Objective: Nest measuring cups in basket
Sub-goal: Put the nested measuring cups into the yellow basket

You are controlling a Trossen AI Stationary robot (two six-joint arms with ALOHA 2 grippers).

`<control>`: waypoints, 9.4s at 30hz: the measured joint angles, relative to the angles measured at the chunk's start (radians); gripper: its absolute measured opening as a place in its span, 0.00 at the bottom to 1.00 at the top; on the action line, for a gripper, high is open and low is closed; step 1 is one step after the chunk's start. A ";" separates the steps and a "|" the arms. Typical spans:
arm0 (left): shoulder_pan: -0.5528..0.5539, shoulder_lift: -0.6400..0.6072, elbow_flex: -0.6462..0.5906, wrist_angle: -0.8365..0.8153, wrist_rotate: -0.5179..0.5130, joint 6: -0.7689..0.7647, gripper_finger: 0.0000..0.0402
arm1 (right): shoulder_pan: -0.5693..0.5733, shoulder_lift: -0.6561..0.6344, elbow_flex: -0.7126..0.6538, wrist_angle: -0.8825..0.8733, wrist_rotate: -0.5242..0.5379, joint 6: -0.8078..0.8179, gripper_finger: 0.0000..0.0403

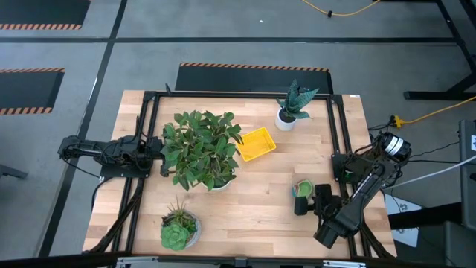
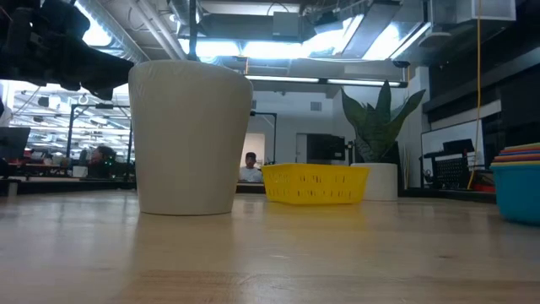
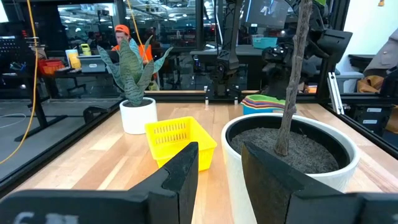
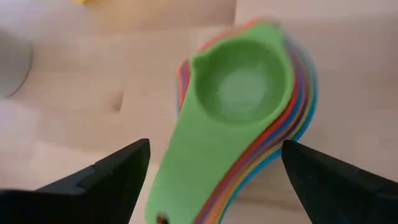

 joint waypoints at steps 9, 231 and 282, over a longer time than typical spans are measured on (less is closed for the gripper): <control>0.000 0.000 0.000 0.000 0.000 0.000 0.29 | 0.108 -0.002 0.000 0.068 -0.004 0.102 0.91; 0.000 0.000 0.000 0.000 0.000 0.000 0.29 | -0.011 -0.002 -0.303 1.051 0.933 0.009 0.52; 0.000 0.000 0.000 0.000 0.000 0.000 0.29 | -0.731 -0.372 -0.175 0.528 -0.438 -0.496 0.52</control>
